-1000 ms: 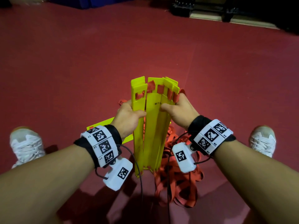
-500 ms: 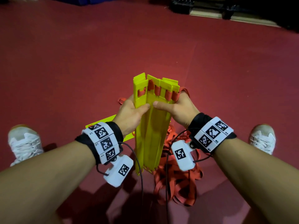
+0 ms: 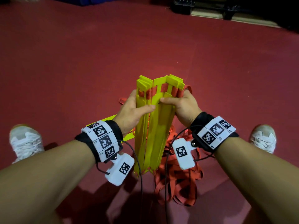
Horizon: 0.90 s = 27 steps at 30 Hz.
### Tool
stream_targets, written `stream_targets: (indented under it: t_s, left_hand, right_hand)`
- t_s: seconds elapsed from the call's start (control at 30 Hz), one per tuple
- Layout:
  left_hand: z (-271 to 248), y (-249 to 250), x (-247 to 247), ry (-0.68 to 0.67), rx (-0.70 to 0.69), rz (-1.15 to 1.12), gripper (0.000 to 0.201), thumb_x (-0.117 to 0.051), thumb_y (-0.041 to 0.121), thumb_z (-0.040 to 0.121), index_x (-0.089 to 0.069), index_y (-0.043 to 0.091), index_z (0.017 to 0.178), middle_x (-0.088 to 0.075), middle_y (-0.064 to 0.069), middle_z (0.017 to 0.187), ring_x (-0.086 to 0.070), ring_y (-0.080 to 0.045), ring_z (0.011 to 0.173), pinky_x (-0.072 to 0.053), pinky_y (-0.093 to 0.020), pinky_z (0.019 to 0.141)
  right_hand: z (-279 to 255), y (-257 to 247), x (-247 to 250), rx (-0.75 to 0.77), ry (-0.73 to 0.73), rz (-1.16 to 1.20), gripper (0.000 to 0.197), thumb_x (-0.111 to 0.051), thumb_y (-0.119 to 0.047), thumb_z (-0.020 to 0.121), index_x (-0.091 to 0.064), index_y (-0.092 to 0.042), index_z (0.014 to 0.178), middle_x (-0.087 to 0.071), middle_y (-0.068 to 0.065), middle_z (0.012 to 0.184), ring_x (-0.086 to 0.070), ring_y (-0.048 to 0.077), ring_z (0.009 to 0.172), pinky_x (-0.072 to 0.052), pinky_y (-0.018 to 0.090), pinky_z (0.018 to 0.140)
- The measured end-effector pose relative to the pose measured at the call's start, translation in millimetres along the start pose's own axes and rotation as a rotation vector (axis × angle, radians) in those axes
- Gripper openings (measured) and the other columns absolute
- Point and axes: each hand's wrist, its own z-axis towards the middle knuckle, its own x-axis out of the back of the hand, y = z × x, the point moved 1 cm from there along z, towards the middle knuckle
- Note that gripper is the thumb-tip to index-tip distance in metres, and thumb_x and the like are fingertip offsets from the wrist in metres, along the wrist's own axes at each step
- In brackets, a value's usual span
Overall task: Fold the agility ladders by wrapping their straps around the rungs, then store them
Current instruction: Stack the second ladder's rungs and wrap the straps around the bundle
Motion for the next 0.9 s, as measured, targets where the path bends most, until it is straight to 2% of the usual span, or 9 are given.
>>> stream_targets:
  t_s: [0.1, 0.3, 0.37, 0.43, 0.53, 0.63, 0.7, 0.8, 0.9]
  left_hand:
    - [0, -4, -2, 0.004, -0.034, 0.112, 0.080, -0.084, 0.065, 0.063, -0.049, 0.027, 0.124, -0.067, -0.004, 0.125, -0.063, -0.024, 0.120, -0.048, -0.057, 0.105]
    - [4, -6, -5, -0.115, -0.013, 0.185, 0.074, -0.075, 0.059, 0.077, -0.049, 0.027, 0.138, -0.060, -0.004, 0.138, -0.054, -0.019, 0.133, -0.043, -0.047, 0.111]
    - [6, -6, -4, -0.147, 0.022, 0.222, 0.052, -0.071, 0.032, 0.081, -0.057, 0.010, 0.126, -0.070, -0.004, 0.114, -0.065, -0.002, 0.108, -0.052, -0.024, 0.094]
    - [7, -4, -4, -0.132, 0.025, 0.285, 0.011, -0.061, 0.005, 0.088, -0.060, 0.015, 0.094, -0.063, 0.010, 0.079, -0.057, 0.012, 0.067, -0.044, -0.008, 0.066]
    - [3, 0, -5, -0.057, -0.028, 0.349, 0.007, -0.056, 0.013, 0.083, -0.056, 0.021, 0.083, -0.056, 0.019, 0.068, -0.050, 0.007, 0.062, -0.041, -0.014, 0.062]
    - [3, 2, -4, -0.022, -0.057, 0.439, 0.011, -0.048, 0.026, 0.073, -0.055, 0.024, 0.081, -0.051, 0.015, 0.072, -0.047, 0.005, 0.060, -0.038, -0.017, 0.059]
    - [3, 7, -4, -0.051, -0.062, 0.461, 0.029, -0.050, 0.028, 0.070, -0.061, 0.016, 0.095, -0.059, 0.008, 0.081, -0.050, 0.002, 0.066, -0.048, -0.025, 0.067]
    - [0, 12, -5, -0.155, -0.055, 0.508, 0.081, -0.059, 0.039, 0.055, -0.044, 0.008, 0.127, -0.064, -0.021, 0.111, -0.064, -0.029, 0.092, -0.052, -0.051, 0.087]
    - [2, 14, -7, -0.206, -0.045, 0.486, 0.096, -0.068, 0.042, 0.051, -0.034, 0.008, 0.133, -0.055, -0.025, 0.126, -0.061, -0.035, 0.110, -0.049, -0.058, 0.094]
  right_hand:
    - [-3, -1, -2, 0.017, -0.034, -0.060, 0.023, -0.061, 0.016, 0.084, -0.068, -0.006, 0.086, -0.074, -0.004, 0.072, -0.070, 0.011, 0.069, -0.058, 0.026, 0.070]
    - [-4, -3, 3, 0.099, -0.055, -0.230, 0.019, -0.073, -0.005, 0.087, -0.070, -0.007, 0.106, -0.076, 0.002, 0.099, -0.073, 0.018, 0.095, -0.057, 0.036, 0.089]
    - [-2, -3, 3, 0.113, -0.058, -0.247, 0.021, -0.076, -0.011, 0.086, -0.071, -0.012, 0.106, -0.076, 0.001, 0.103, -0.072, 0.019, 0.099, -0.056, 0.042, 0.093]
    - [-1, -2, 0, 0.115, -0.064, -0.273, 0.018, -0.073, -0.012, 0.089, -0.069, -0.017, 0.105, -0.076, -0.006, 0.101, -0.072, 0.014, 0.099, -0.055, 0.038, 0.093]
    - [0, -2, -7, 0.111, -0.098, -0.338, 0.025, -0.066, -0.026, 0.091, -0.066, -0.013, 0.112, -0.073, -0.008, 0.103, -0.069, 0.009, 0.098, -0.052, 0.035, 0.094]
    - [0, 0, -14, 0.061, -0.174, -0.425, 0.051, -0.060, -0.049, 0.083, -0.065, -0.013, 0.119, -0.069, 0.006, 0.119, -0.063, 0.021, 0.114, -0.045, 0.047, 0.105]
    - [-1, 0, -19, 0.053, -0.226, -0.446, 0.055, -0.056, -0.053, 0.077, -0.067, -0.014, 0.114, -0.059, 0.016, 0.127, -0.053, 0.028, 0.124, -0.037, 0.049, 0.111]
    - [-5, -6, -21, 0.083, -0.260, -0.453, 0.032, -0.053, -0.040, 0.072, -0.062, -0.016, 0.090, -0.052, 0.017, 0.113, -0.044, 0.026, 0.114, -0.035, 0.040, 0.104]
    - [-8, -11, -22, 0.049, -0.280, -0.436, 0.009, -0.047, -0.021, 0.069, -0.052, -0.019, 0.077, -0.045, 0.011, 0.098, -0.041, 0.019, 0.097, -0.038, 0.036, 0.089]
